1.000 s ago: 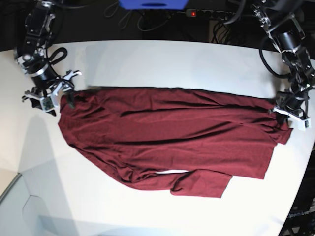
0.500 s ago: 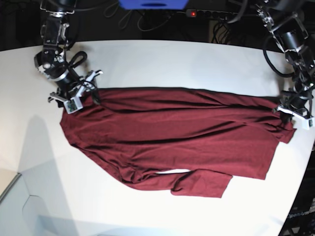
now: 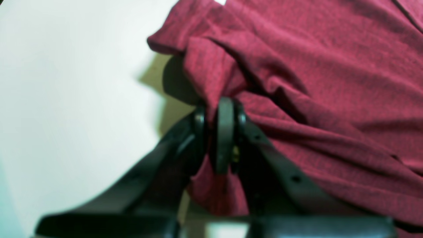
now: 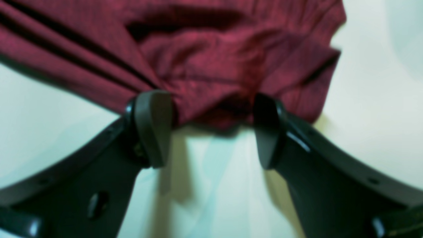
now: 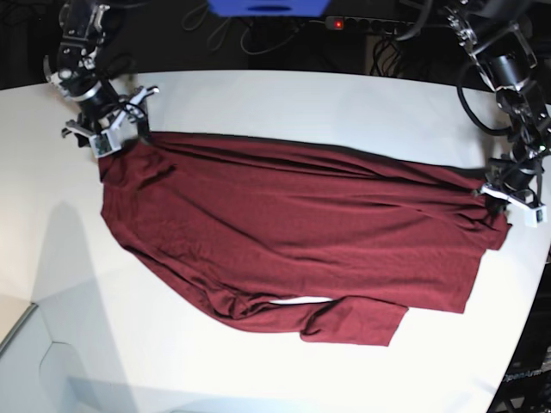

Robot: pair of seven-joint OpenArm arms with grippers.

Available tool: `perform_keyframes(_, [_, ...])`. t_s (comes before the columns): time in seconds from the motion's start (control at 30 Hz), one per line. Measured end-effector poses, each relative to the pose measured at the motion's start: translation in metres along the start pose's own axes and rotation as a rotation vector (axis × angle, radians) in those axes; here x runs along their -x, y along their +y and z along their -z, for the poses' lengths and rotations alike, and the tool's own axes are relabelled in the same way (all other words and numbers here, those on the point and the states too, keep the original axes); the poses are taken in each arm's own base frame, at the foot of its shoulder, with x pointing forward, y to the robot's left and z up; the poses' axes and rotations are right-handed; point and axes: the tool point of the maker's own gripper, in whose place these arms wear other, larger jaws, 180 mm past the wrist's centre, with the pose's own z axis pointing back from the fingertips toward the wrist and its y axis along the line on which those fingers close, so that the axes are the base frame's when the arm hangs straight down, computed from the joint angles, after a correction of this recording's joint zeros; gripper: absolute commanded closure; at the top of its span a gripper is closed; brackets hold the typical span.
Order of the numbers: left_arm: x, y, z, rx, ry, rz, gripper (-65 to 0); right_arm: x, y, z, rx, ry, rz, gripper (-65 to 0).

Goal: Layout the t-shirt on the table in an organized manner, then fold the t-shirt properly

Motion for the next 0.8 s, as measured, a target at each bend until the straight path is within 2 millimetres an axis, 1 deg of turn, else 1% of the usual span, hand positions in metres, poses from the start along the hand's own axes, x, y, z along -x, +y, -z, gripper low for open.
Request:
perform_keyframes(0.17, [-0.001,0.0,0.0,-0.001,-0.003,0.003,-0.2,0.004,0.002,-0.009,0.003,0.017,-0.02,-38.8])
perform_keyframes(0.27, [-0.001,0.0,0.0,-0.001,-0.004,0.002,-0.2,0.003,0.001,-0.016,0.013,0.024,-0.043,-38.8])
perform_keyframes(0.33, [-0.001,0.0,-0.001,-0.002,-0.004,0.001,-0.2,-0.007,-0.002,-0.019,0.025,0.008,-0.066,-38.8])
perform_keyframes(0.43, [0.003,0.003,-0.003,-0.005,0.0,-0.002,-0.2,-0.038,-0.006,-0.023,0.047,-0.072,-0.103,-38.8])
perform_keyframes(0.53, [0.007,0.004,-0.008,-0.011,0.005,0.014,-0.2,-0.057,-0.009,-0.026,0.061,-0.114,-0.13,-38.8])
perform_keyframes(0.57, [0.006,0.005,-0.009,-0.012,0.002,0.02,-0.2,-0.061,-0.009,-0.025,0.061,-0.124,-0.133,-38.8])
perform_keyframes(0.63, [0.003,0.004,-0.01,-0.012,-0.008,0.024,-0.2,-0.071,-0.011,-0.015,0.065,-0.147,-0.114,-38.9])
perform_keyframes(0.77, [0.004,0.004,-0.011,-0.012,-0.006,0.025,-0.2,-0.09,-0.014,0.018,0.051,-0.201,-0.034,-39.0])
perform_keyframes(0.8, [0.004,0.004,-0.011,-0.012,-0.006,0.025,-0.2,-0.088,-0.015,0.025,0.047,-0.199,-0.016,-39.0])
